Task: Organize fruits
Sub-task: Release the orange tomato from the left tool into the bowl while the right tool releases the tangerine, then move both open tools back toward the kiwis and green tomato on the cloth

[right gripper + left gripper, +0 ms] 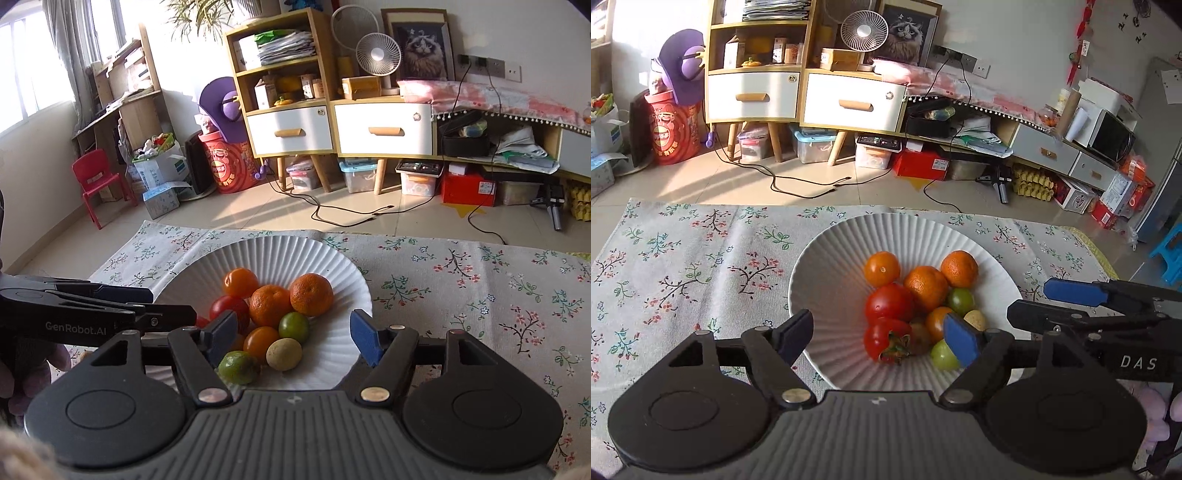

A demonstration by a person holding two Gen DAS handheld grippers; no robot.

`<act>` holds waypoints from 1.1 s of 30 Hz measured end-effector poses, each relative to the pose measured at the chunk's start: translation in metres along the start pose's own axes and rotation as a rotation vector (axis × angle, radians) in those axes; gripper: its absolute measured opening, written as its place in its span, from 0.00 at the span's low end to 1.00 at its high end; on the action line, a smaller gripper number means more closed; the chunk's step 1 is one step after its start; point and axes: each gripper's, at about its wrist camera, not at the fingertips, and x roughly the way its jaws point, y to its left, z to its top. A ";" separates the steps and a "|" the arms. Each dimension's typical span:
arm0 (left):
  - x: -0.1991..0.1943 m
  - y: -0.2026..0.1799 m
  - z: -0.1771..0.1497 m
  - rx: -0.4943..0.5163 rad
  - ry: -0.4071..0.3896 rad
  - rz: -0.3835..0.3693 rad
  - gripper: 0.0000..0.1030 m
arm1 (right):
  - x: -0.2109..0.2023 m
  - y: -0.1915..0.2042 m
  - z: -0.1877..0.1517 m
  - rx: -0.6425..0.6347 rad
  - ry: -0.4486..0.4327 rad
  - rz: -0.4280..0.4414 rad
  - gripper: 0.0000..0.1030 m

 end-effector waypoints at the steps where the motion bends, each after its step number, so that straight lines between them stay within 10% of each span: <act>1: -0.003 0.000 -0.002 0.003 0.000 0.001 0.70 | -0.003 0.002 -0.002 -0.001 0.004 -0.001 0.65; 33: -0.057 0.026 -0.103 0.114 0.017 0.158 0.92 | -0.023 0.063 -0.068 -0.096 0.075 -0.022 0.99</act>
